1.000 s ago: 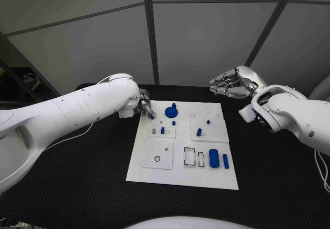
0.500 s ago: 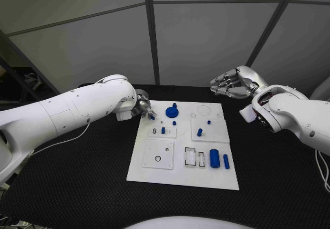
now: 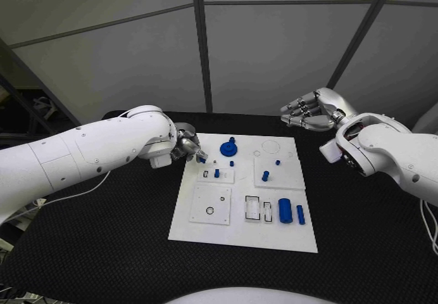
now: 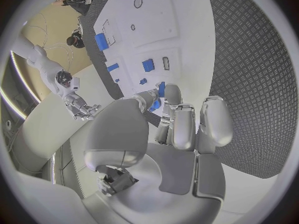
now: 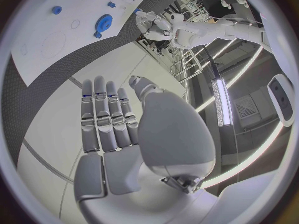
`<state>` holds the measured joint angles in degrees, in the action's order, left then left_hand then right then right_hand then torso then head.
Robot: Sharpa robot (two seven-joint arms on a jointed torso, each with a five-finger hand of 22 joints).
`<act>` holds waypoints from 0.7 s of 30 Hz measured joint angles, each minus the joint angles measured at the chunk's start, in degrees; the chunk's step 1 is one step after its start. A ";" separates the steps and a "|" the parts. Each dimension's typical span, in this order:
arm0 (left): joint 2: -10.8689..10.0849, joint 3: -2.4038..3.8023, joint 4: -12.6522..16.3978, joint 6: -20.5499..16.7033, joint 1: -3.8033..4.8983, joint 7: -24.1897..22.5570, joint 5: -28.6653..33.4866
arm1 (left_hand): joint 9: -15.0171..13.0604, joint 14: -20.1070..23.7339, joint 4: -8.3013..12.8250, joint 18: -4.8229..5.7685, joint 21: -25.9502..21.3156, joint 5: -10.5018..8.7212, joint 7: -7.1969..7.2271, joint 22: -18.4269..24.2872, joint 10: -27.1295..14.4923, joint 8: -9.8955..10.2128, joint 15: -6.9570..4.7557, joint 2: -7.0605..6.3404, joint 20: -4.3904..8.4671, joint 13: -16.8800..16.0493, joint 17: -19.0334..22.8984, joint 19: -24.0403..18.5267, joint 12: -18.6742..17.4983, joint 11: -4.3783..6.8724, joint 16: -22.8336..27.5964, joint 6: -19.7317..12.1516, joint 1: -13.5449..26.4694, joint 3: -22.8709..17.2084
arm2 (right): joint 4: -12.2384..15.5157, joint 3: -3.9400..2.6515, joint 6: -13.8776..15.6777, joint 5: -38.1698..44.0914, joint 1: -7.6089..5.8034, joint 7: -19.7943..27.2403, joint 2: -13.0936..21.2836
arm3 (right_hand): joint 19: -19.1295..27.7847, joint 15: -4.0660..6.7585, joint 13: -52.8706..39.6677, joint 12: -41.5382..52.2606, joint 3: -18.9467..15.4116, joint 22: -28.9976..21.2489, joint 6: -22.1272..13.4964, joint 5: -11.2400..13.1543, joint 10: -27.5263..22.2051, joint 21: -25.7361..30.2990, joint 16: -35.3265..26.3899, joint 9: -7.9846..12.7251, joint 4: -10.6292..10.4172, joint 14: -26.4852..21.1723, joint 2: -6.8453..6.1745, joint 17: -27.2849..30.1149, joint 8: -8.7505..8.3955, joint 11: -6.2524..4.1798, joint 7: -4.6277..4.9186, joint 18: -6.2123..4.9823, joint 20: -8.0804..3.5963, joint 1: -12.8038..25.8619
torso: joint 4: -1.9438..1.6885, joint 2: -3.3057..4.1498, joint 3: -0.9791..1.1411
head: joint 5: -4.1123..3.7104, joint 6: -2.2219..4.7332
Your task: Assemble the parts on the task board
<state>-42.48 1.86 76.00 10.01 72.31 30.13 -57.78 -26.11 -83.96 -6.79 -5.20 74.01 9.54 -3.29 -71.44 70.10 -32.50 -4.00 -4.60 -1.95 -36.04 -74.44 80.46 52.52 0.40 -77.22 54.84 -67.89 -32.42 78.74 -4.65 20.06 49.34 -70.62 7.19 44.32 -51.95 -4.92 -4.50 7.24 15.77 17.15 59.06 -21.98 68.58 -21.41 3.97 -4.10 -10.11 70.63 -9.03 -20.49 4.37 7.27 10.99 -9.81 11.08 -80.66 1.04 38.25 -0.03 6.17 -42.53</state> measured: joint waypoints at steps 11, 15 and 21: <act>-1.13 -0.13 3.20 -1.78 -2.08 -0.05 -3.44 | -0.17 0.00 0.22 0.00 0.00 0.00 0.11 -0.24 0.19 -0.41 0.00 -0.16 0.00 -0.26 -0.04 0.00 0.00 -0.19 0.00 -0.29 0.59 -0.54 | -0.10 0.00 -0.07 0.14 0.00 -0.15 -0.09 | 0.00 0.00 0.05 0.00 0.00 -0.06 0.00 -0.32 0.00 0.22 0.00 0.00 0.00 0.00 0.00 0.07 0.00 0.00 0.00 0.00 0.00 0.00 | 0.04 0.09 -0.02 | 0.27 0.03; -1.14 -0.13 3.76 -1.77 -2.23 -0.04 -4.30 | -0.22 0.00 0.33 0.00 0.00 0.14 0.11 -0.35 0.20 -0.59 0.00 -0.35 0.00 -0.26 -0.04 0.00 0.25 -0.19 0.00 -0.29 0.78 -1.11 | -0.11 0.00 -0.08 0.26 0.00 -0.21 -0.09 | -0.19 0.00 0.05 0.00 0.00 -0.09 0.00 -0.62 0.00 0.22 0.00 0.00 0.00 0.00 0.00 0.12 0.00 0.00 0.00 0.00 0.19 0.00 | 0.11 0.12 -0.03 | 0.36 0.01; -0.84 -0.12 3.66 -1.59 -2.38 -0.01 -5.50 | -0.32 -0.21 0.31 0.01 0.01 0.41 0.10 -0.51 0.57 -0.79 -0.20 -0.46 0.20 -0.55 -0.05 0.20 0.48 0.00 0.00 -0.29 0.90 -1.26 | -0.11 0.01 -0.08 0.67 0.00 -0.31 -0.13 | -0.19 0.00 0.11 0.00 0.17 -0.19 0.00 -1.16 0.00 0.44 0.00 0.00 0.16 0.00 0.00 0.22 0.00 0.00 0.00 0.01 0.19 0.00 | 0.11 0.13 -0.03 | 0.40 0.01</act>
<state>-43.32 1.74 79.66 8.42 69.94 30.12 -63.27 -26.42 -84.16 -6.48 -5.19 74.02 9.95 -3.19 -71.95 70.67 -33.29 -4.20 -5.06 -1.75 -36.59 -74.49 80.67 53.00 0.40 -77.21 54.54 -67.00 -33.68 78.63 -4.65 19.97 50.02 -70.62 6.89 44.20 -52.14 -4.92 -4.39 7.24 15.93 16.95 59.06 -23.14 68.58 -20.97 3.97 -4.10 -9.94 70.63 -9.03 -20.27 4.37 7.27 10.99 -9.80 11.27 -80.66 1.15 38.38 -0.05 6.57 -42.52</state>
